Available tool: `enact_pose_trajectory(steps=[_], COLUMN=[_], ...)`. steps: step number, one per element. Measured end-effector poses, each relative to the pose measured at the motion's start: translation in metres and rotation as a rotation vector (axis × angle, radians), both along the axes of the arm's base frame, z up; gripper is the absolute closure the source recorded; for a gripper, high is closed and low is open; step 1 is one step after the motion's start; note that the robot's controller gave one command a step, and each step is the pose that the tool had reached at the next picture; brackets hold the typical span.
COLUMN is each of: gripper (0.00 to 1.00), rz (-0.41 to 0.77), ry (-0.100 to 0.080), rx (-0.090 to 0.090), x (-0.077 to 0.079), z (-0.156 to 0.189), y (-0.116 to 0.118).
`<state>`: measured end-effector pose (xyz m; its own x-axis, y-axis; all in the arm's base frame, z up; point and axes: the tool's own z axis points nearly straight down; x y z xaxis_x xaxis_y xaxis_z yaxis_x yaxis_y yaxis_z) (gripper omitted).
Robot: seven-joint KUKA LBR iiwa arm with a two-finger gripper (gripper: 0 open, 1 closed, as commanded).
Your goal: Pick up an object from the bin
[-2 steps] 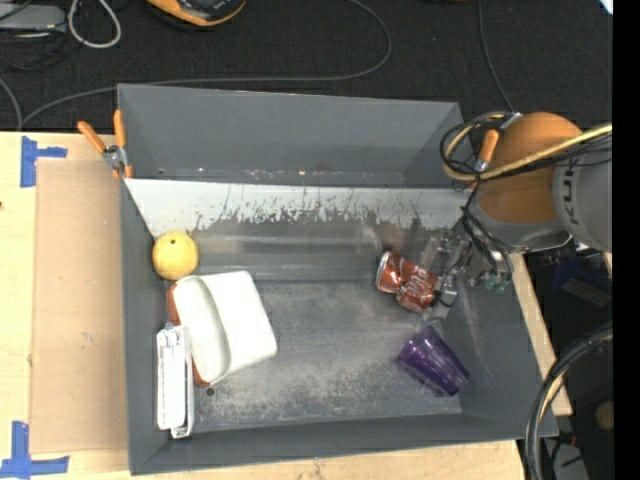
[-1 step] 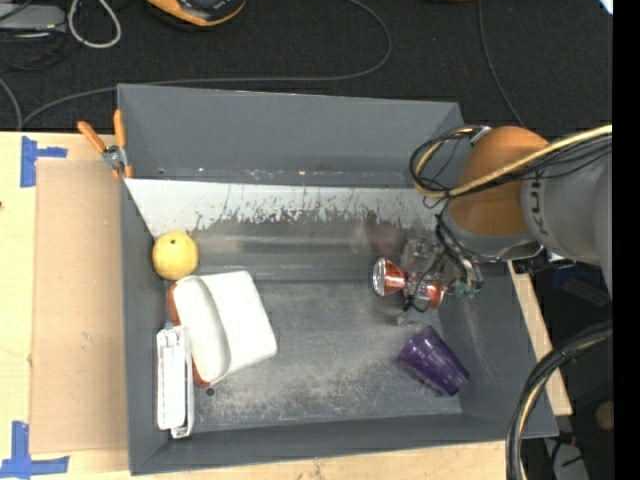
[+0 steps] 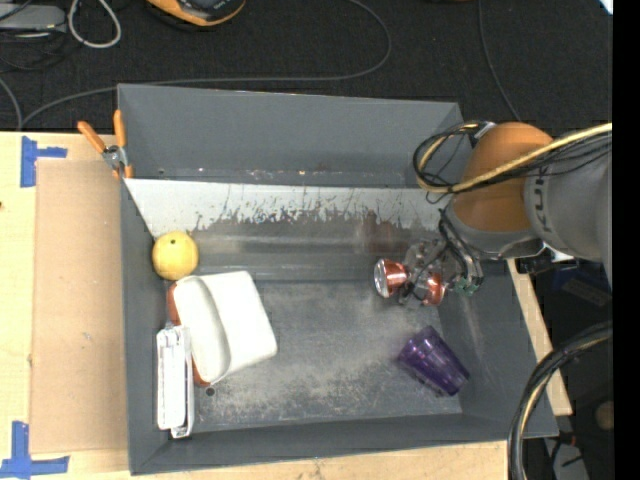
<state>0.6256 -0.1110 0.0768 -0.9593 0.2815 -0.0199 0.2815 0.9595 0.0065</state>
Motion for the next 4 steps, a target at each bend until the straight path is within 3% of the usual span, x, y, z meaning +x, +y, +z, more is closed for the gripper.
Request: enact_pose_trajectory(steps=[1, 2, 4], gripper=[1.00, 1.00, 1.00], rz=[0.002, 0.006, 0.014], ry=[0.000, -0.003, -0.003], rx=[-0.001, -0.001, -0.001], x=[0.000, 0.001, 0.001], z=[0.000, 0.033, 0.045], y=[0.000, 0.001, 0.002])
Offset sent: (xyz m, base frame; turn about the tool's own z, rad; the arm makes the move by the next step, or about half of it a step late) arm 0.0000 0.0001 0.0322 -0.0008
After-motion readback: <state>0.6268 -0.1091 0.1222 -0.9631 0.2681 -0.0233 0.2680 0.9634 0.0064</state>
